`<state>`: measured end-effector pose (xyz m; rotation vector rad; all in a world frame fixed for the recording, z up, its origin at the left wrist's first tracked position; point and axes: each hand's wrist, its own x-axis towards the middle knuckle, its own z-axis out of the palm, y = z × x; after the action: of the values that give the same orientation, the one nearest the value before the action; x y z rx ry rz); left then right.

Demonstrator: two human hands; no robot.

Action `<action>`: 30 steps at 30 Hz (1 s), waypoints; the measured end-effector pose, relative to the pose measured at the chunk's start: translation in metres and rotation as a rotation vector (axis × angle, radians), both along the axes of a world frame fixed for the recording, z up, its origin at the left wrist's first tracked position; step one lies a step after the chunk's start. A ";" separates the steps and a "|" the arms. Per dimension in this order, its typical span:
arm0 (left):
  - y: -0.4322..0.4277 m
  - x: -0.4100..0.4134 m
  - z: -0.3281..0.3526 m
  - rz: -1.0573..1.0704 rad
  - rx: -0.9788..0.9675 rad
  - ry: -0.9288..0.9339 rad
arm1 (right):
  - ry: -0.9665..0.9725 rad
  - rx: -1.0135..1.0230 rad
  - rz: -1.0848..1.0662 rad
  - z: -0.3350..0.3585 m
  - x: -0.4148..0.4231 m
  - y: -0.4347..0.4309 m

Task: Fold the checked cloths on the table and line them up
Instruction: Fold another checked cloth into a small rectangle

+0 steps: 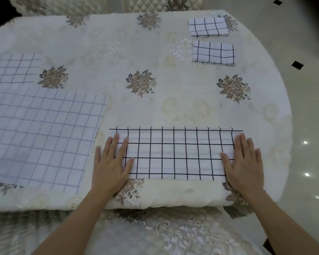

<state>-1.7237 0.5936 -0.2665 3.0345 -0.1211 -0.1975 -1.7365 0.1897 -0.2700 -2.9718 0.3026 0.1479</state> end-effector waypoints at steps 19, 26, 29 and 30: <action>-0.066 0.040 -0.012 -0.136 -0.040 -0.094 | -0.029 -0.020 0.095 -0.008 0.034 0.039; -0.058 -0.005 -0.006 -0.088 -0.037 -0.074 | -0.065 -0.034 0.099 0.008 0.015 0.059; -0.058 -0.007 -0.007 -0.069 -0.025 -0.067 | -0.031 -0.016 0.126 0.002 -0.009 0.061; -0.059 -0.005 -0.007 -0.069 -0.028 -0.064 | -0.023 -0.010 0.109 0.000 -0.013 0.056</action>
<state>-1.7291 0.5350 -0.2731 3.0117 -0.2310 -0.1033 -1.7492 0.2457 -0.2704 -2.9977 0.1391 0.1242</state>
